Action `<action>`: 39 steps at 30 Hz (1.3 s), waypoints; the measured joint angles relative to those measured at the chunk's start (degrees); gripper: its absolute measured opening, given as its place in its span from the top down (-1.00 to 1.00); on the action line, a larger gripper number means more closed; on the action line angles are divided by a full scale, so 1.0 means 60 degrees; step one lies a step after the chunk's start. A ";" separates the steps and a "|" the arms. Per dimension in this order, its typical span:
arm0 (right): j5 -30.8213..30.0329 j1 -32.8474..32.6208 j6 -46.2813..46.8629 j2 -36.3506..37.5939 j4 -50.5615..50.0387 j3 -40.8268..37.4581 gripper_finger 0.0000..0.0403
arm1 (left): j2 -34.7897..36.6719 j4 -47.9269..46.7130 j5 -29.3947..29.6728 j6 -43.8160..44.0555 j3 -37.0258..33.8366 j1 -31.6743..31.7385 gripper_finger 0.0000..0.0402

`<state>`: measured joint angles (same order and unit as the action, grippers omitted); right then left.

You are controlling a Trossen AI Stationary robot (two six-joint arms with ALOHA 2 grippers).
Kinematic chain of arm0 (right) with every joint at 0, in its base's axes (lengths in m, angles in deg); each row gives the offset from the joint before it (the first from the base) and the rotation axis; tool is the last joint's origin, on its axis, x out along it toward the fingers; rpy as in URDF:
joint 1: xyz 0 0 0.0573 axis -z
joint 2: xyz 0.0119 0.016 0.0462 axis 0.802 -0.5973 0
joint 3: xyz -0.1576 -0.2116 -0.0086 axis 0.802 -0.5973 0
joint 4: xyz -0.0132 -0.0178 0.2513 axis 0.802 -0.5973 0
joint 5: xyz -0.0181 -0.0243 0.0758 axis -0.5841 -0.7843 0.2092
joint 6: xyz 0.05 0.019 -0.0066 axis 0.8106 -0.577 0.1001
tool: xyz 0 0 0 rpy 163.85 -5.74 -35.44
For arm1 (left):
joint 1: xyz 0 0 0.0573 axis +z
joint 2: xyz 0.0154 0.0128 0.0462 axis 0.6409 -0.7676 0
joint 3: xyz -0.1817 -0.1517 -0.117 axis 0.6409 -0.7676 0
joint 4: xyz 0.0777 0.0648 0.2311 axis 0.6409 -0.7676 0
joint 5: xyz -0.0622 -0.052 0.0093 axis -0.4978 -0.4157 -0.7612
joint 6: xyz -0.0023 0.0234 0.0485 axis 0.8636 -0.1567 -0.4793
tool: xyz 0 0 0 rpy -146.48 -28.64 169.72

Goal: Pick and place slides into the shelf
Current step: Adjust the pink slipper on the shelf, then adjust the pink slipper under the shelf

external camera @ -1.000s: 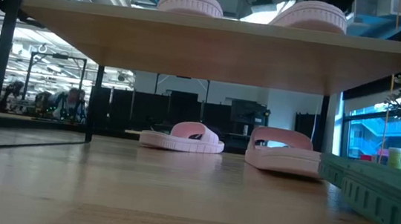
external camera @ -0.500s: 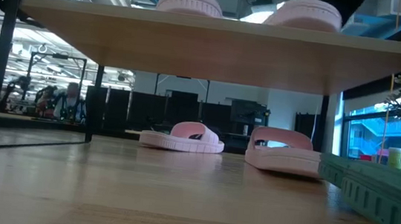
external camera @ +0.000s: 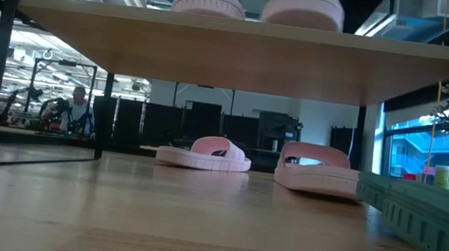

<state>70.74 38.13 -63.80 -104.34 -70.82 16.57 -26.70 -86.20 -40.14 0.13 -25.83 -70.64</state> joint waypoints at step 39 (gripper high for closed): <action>0.1007 0.3719 -0.0253 0.0091 -0.2528 0.6528 -0.32 | 0.0000 0.0007 0.0004 0.0007 0.0000 -0.0001 -0.10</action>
<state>76.78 60.45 -65.32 -103.80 -85.99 55.74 -26.70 -86.15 -40.12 0.18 -25.83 -70.64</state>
